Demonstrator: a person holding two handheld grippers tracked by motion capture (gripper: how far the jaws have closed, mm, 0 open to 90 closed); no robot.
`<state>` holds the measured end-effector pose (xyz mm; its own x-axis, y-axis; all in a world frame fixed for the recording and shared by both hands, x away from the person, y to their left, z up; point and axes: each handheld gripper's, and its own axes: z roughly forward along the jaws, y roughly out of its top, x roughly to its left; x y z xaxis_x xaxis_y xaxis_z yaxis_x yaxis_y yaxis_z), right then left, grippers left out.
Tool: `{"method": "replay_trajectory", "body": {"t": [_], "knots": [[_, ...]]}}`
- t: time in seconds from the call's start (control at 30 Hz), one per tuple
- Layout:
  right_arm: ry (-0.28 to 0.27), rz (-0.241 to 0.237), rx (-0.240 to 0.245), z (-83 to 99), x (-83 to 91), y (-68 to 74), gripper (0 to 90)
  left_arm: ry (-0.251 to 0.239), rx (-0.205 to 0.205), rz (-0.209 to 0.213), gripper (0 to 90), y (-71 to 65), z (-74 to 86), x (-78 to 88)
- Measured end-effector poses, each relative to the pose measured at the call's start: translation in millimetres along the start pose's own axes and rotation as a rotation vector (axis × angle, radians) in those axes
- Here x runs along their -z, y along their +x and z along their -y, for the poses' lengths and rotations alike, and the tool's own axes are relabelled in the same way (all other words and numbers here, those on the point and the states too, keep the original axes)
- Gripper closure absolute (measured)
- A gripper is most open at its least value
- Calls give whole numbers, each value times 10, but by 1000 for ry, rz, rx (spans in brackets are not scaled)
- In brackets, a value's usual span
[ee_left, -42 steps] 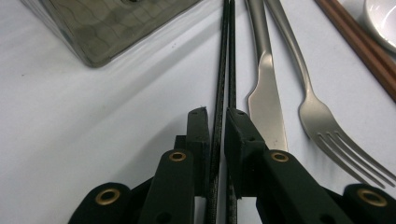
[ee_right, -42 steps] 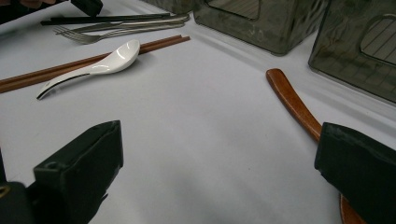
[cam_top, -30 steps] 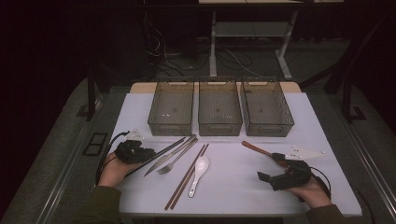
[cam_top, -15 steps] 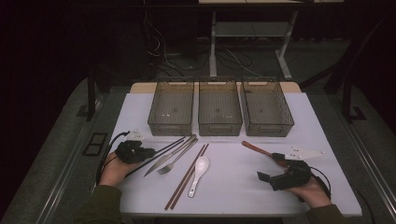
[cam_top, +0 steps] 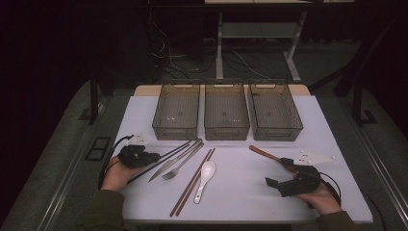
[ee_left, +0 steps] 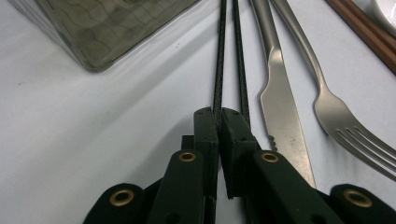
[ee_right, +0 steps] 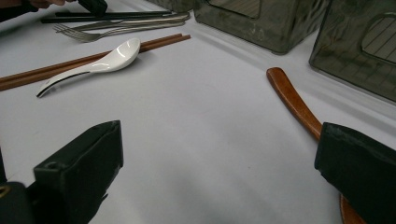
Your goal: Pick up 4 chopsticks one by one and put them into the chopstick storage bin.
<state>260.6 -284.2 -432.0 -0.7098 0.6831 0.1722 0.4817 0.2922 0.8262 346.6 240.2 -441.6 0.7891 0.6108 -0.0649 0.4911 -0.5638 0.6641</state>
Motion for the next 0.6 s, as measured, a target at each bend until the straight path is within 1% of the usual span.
{"method": "replay_trajectory", "body": {"t": [0.07, 0.2, 0.47, 0.5, 0.53, 0.57, 0.6], "knots": [[-7, -4, -6, -2, 11, -11, 10, 2, -2, 2, 849, 1, -3, 2], [1, -1, 14, 18, 16, -24, 10, 7, 0, 10, 852, -5, -10, 12], [14, -14, 28, 71, 6, -51, 10, 9, 2, 7, 852, -23, -45, 73], [16, -15, 27, 74, 2, -58, 10, 8, 8, 4, 852, -30, -48, 80], [15, -18, 25, 73, -2, -63, 10, 11, 0, 4, 852, -26, -54, 92], [11, -19, 21, 70, -8, -64, 10, 7, 11, 4, 852, -32, -58, 104], [10, -21, 19, 66, -10, -62, 10, 5, 6, 6, 852, -27, -64, 115]]}}
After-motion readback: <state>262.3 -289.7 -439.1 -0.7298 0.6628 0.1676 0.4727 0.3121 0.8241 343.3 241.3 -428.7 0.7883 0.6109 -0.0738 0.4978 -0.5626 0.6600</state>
